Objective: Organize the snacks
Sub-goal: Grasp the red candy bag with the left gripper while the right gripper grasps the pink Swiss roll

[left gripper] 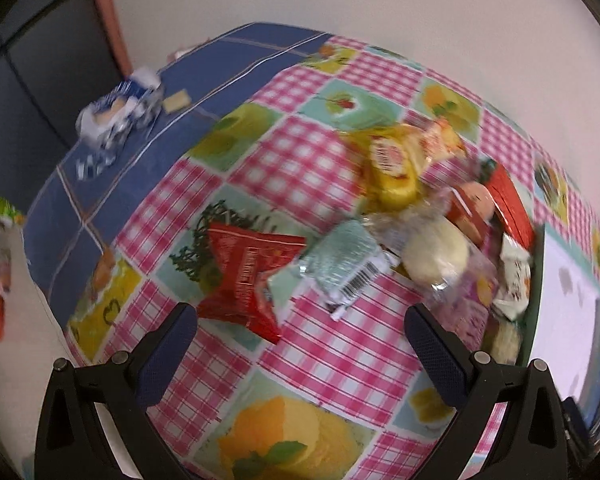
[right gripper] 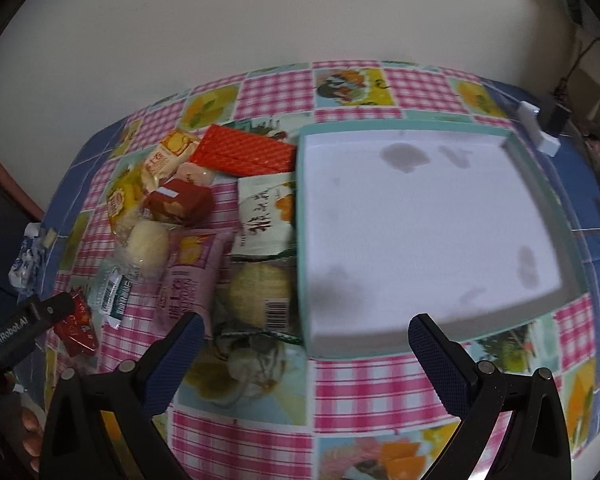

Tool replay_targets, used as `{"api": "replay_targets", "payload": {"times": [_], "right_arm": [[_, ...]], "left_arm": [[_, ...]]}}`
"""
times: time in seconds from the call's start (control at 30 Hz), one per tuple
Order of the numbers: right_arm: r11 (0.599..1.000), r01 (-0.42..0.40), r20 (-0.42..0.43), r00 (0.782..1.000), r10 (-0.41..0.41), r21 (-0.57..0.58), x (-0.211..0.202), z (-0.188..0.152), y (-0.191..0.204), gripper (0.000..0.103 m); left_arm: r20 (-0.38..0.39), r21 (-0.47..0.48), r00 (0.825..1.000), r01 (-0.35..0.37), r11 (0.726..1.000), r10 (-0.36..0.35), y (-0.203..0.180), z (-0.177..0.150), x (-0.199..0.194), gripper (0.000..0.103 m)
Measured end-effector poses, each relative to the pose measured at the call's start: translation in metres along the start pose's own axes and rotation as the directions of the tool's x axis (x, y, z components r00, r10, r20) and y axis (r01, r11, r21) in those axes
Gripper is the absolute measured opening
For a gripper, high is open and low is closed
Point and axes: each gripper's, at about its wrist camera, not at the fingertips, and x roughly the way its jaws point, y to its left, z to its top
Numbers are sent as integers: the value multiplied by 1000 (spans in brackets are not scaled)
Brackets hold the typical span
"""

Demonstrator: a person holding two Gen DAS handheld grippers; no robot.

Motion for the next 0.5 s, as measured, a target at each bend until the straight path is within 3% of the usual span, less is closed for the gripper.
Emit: {"api": "replay_targets", "payload": {"times": [0.27,0.5], "right_arm": [[998,-66,-53,996,66,-4,21,6,14,90],[991,-131,-65,990,128,-37,30,13,37,86]], "left_arm": [[-19,-177,999,34,984,-38,46,11,14,103],[-56,-196,994,78,978,-91,53,13,32,103]]}}
